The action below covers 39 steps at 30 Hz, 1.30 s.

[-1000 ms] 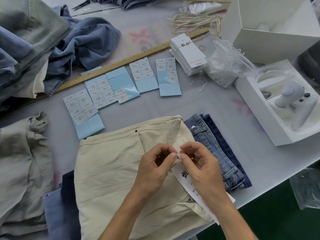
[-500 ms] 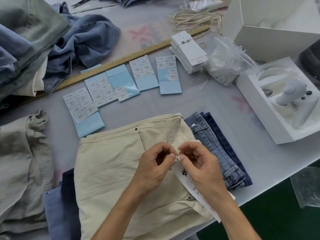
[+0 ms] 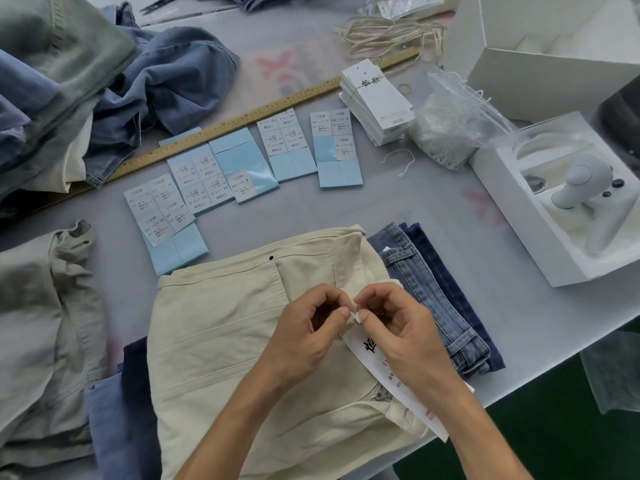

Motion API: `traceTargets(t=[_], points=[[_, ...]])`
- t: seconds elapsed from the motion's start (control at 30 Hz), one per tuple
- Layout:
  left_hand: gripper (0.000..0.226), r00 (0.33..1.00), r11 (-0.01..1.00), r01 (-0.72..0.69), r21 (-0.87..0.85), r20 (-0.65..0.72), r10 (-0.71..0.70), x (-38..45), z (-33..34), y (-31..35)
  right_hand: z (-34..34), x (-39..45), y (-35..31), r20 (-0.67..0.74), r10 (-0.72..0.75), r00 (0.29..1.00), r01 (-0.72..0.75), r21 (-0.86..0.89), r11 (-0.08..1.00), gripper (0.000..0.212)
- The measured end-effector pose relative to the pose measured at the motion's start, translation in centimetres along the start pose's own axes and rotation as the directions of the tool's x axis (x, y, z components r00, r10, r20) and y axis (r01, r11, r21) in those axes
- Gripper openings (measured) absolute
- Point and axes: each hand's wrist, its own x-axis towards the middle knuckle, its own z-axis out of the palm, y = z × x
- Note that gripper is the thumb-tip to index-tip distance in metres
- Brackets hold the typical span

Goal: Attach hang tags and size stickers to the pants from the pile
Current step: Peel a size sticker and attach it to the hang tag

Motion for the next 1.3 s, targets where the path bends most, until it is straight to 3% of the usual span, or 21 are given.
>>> traceTargets(t=[0.87,1.1,1.3], points=[[0.003,0.998,1.0,-0.011,0.019,0.056,0.01,0.0,-0.4,-0.6,-0.2,0.0,0.4,0.016,0.009,1.0,-0.009,-0.021,1.0,0.016],[0.01,0.998,0.999,-0.018,-0.046,-0.066,0.015,-0.1,0.0,-1.5,0.2,0.1,0.8,-0.043,-0.013,0.999,0.01,-0.064,0.998,0.019],[0.012,0.967,0.969,-0.193,0.152,-0.14,0.214,-0.5,0.3,-1.8,0.3,0.2,1.2,-0.074,-0.007,0.997,0.002,-0.065,0.998,0.019]])
